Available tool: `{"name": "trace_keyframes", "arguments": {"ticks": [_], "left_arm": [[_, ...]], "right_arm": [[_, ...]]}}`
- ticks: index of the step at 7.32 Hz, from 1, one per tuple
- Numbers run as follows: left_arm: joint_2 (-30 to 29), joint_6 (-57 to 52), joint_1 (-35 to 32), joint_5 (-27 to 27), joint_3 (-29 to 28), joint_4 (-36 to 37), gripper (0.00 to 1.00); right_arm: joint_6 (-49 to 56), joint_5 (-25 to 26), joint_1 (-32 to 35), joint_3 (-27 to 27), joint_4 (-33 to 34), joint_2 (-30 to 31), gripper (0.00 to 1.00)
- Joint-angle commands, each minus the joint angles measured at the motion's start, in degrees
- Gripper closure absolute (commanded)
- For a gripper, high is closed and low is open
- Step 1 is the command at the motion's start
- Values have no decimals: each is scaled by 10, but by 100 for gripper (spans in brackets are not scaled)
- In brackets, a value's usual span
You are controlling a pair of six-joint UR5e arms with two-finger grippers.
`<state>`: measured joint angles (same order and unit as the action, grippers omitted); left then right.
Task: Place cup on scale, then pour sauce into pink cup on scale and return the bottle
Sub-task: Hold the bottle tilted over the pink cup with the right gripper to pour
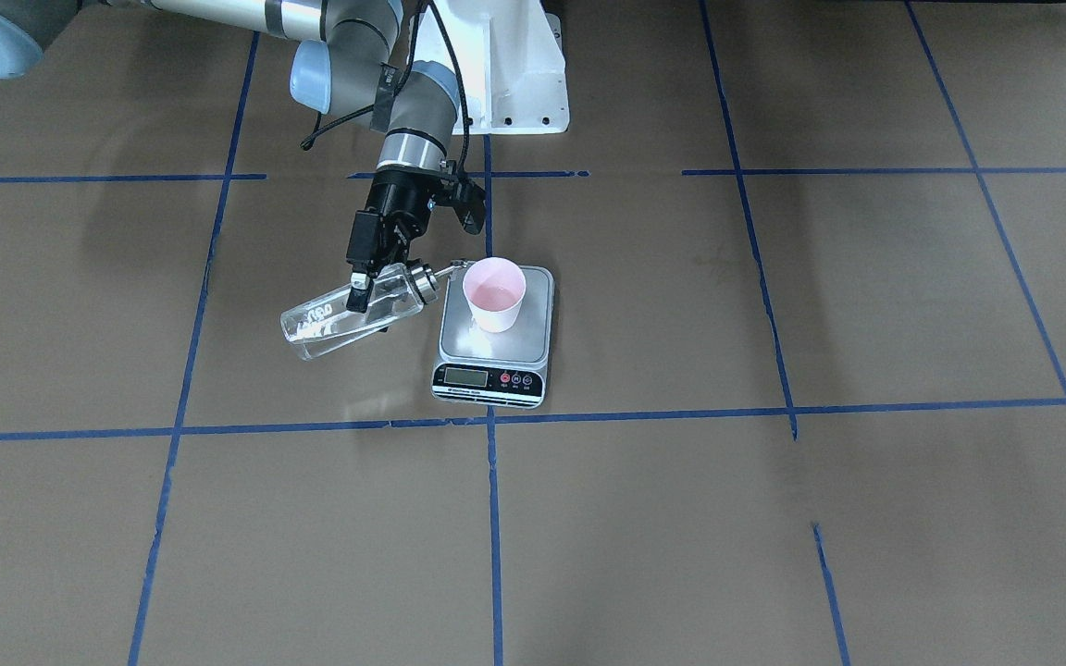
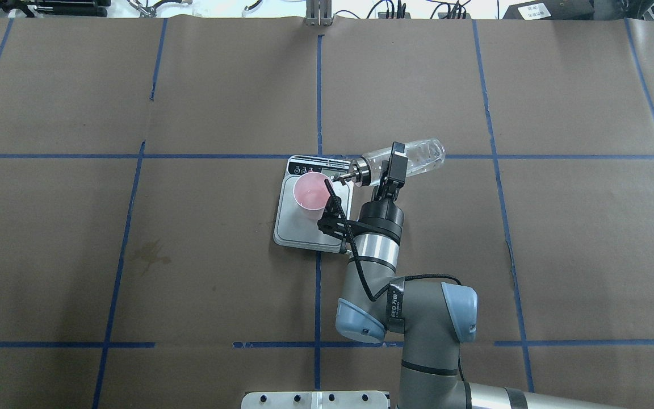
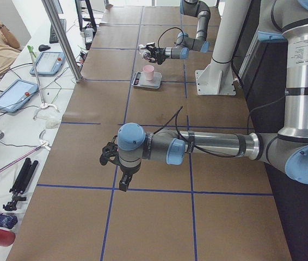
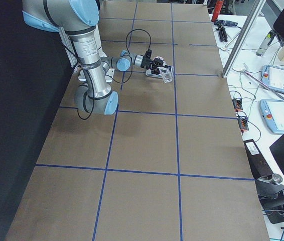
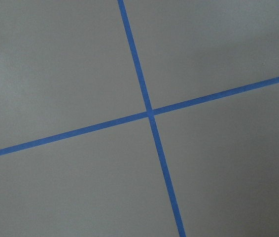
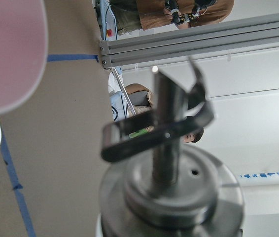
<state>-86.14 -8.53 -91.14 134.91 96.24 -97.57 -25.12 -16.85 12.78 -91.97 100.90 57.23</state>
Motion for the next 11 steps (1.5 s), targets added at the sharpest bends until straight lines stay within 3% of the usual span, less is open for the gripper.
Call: {"name": "trace_keyframes", "arguments": {"ticks": [1,6,11], "left_arm": [[0,0,0,0,0,0,0],[0,0,0,0,1,0,0],[0,0,0,0,0,0,0]], "right_arm": [[19,29,3,0,29,0,100],[78,65,3,3,29,-3,100],[92,66,3,2,29,-5,100]]}}
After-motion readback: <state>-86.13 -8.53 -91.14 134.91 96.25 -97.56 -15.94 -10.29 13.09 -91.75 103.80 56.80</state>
